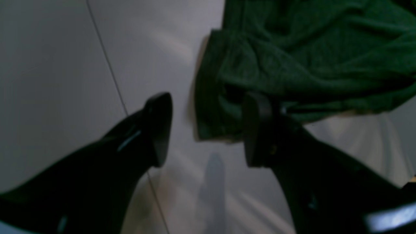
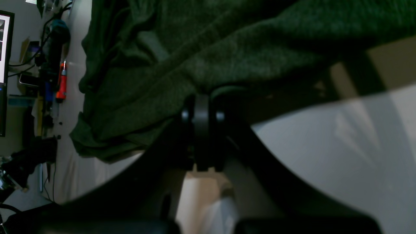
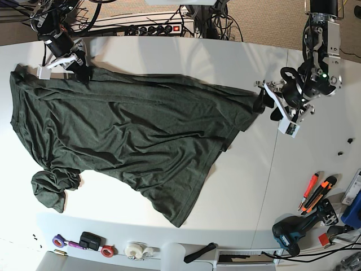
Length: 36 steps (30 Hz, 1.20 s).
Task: Layout the t-shirt on the table in an organized manner, then fold the t-shirt properly
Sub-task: 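Regrasp the collar corner with the right gripper and lift it slightly, then pull the shirt taut with both grippers, stretching it lengthwise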
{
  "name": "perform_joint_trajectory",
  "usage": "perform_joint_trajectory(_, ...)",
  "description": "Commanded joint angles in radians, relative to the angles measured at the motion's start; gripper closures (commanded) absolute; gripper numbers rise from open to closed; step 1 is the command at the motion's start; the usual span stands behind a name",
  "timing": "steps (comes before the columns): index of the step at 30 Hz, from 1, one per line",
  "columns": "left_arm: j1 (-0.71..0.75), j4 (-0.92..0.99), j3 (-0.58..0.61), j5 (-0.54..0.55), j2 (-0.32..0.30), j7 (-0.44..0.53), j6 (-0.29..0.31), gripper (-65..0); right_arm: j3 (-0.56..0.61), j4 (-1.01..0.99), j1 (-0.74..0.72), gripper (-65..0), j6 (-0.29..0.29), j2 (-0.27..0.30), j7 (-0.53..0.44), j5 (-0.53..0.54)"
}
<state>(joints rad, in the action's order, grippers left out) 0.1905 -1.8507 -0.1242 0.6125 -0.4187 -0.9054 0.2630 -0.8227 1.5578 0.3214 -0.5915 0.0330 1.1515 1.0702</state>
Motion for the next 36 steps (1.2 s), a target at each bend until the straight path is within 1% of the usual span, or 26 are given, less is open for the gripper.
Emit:
perform_joint_trajectory(1, -0.001, -0.014, -0.005, 0.001, -0.011, 0.02, 0.001, -34.8, -0.002, 0.004, 0.008, 0.0, 0.005, 0.003, 0.023, -0.006)
perform_joint_trajectory(5, 0.011, 0.006, -0.005, -0.022, -0.011, 0.038, -0.028, -34.8, -0.002, 0.004, 0.008, 0.0, 0.005, 0.003, 0.026, -0.006)
perform_joint_trajectory(8, 0.011, 0.064, -0.005, 0.01, -0.011, 0.038, -0.026, -34.8, -0.002, 0.004, 0.008, 0.0, 0.005, 0.003, 0.027, -0.006)
perform_joint_trajectory(13, 0.011, 0.158, -0.005, 0.099, -0.001, 0.03, 0.034, -34.8, -0.002, 0.003, 0.008, 0.0, 0.005, 0.003, 0.027, -0.006)
perform_joint_trajectory(18, 0.009, 0.174, -0.005, 0.152, 0.045, 0.004, 0.076, -34.8, -0.002, 0.004, 0.008, 0.0, 0.005, 0.003, 0.027, -0.006)
perform_joint_trajectory(22, 0.008, 0.174, -0.005, 0.152, 0.074, -0.001, 0.078, -34.8, -0.002, 0.004, 0.009, 0.0, 0.005, 0.003, 0.028, -0.006)
perform_joint_trajectory(28, 0.009, 0.174, -0.004, 0.152, 0.075, 0.0, 0.078, -34.1, -0.002, 0.004, 0.008, 0.0, 0.005, 0.003, 0.028, -0.007)
perform_joint_trajectory(30, 0.009, 0.174, -0.004, 0.152, 0.076, 0.001, 0.077, -30.2, -0.002, 0.004, 0.009, 0.0, 0.005, 0.003, 0.028, -0.007)
perform_joint_trajectory(32, 0.009, 0.174, -0.004, 0.151, 0.075, 0.008, 0.066, -24.1, -0.002, 0.004, 0.008, 0.0, 0.005, 0.003, 0.028, -0.006)
perform_joint_trajectory(34, 0.008, 0.174, -0.004, 0.151, 0.075, 0.008, 0.067, -14.6, -0.002, 0.004, 0.009, 0.0, 0.005, 0.003, 0.028, -0.006)
perform_joint_trajectory(36, 0.009, 0.174, -0.004, 0.151, 0.075, 0.008, 0.071, -0.4, -0.002, 0.005, 0.009, 0.0, 0.005, 0.003, 0.029, -0.005)
